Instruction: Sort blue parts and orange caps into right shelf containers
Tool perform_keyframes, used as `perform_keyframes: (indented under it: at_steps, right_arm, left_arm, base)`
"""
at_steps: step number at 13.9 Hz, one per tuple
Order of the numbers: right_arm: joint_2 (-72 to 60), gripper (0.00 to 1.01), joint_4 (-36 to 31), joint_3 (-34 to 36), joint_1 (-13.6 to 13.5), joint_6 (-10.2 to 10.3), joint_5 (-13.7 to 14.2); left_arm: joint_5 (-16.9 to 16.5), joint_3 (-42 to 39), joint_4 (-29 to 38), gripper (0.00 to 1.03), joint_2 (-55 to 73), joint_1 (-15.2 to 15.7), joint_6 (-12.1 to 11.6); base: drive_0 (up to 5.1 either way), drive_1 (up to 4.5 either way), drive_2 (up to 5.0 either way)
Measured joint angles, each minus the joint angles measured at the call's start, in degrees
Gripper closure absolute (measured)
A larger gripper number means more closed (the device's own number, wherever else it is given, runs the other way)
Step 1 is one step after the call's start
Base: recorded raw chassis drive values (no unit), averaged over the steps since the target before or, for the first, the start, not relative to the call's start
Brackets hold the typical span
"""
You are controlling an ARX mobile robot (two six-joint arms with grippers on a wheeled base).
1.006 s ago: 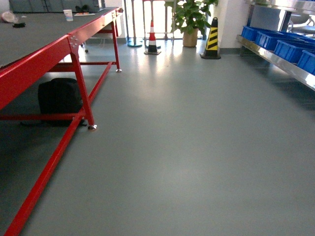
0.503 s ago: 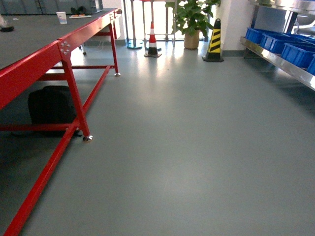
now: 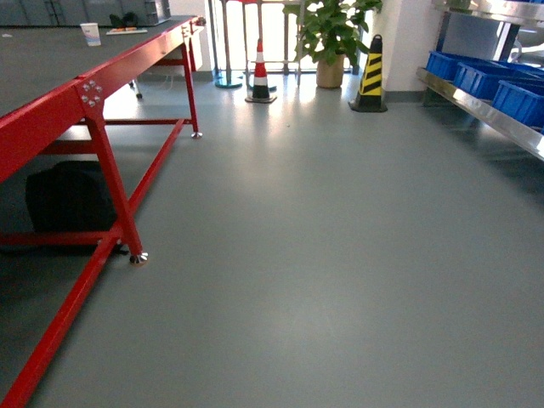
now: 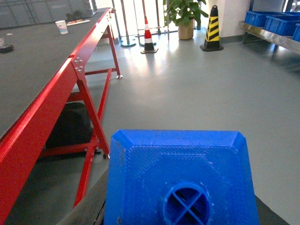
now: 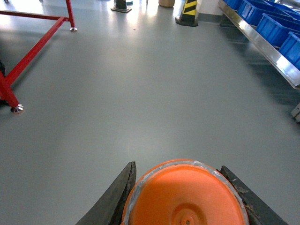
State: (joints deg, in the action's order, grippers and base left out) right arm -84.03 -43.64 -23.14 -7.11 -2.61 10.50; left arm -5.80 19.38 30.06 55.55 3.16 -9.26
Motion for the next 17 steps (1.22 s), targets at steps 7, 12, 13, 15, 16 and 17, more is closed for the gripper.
perform_keyframes:
  at_steps: [7, 12, 13, 15, 16, 17]
  right_arm:
    - [0.0, 0.58, 0.0, 0.0, 0.0, 0.0, 0.0]
    - [0.0, 0.58, 0.2, 0.0, 0.0, 0.0, 0.0]
    - [0.0, 0.58, -0.1, 0.0, 0.0, 0.0, 0.1]
    - [0.0, 0.58, -0.1, 0.0, 0.0, 0.0, 0.0]
    - [0.0, 0.58, 0.1, 0.0, 0.0, 0.0, 0.0]
    - [0.0, 0.58, 0.1, 0.0, 0.0, 0.0, 0.0]
  left_arm:
    - [0.0, 0.0, 0.0, 0.59, 0.0, 0.0, 0.0]
    - [0.0, 0.0, 0.0, 0.59, 0.0, 0.0, 0.0]
    - [0.0, 0.0, 0.1, 0.59, 0.0, 0.0, 0.0]
    - [0.0, 0.0, 0.0, 0.59, 0.0, 0.0, 0.0]
    - [0.0, 0.0, 0.0, 0.59, 0.0, 0.0, 0.0]
    - [0.0, 0.0, 0.0, 0.59, 0.0, 0.0, 0.0]
  base:
    - [-0.1, 4.01, -4.1]
    - [0.0, 4.02, -4.1]
    - [0.0, 4.03, -4.1]
    - [0.0, 4.03, -4.1]
    - [0.0, 4.03, -4.1]
    - [-0.1, 3.95, -4.2]
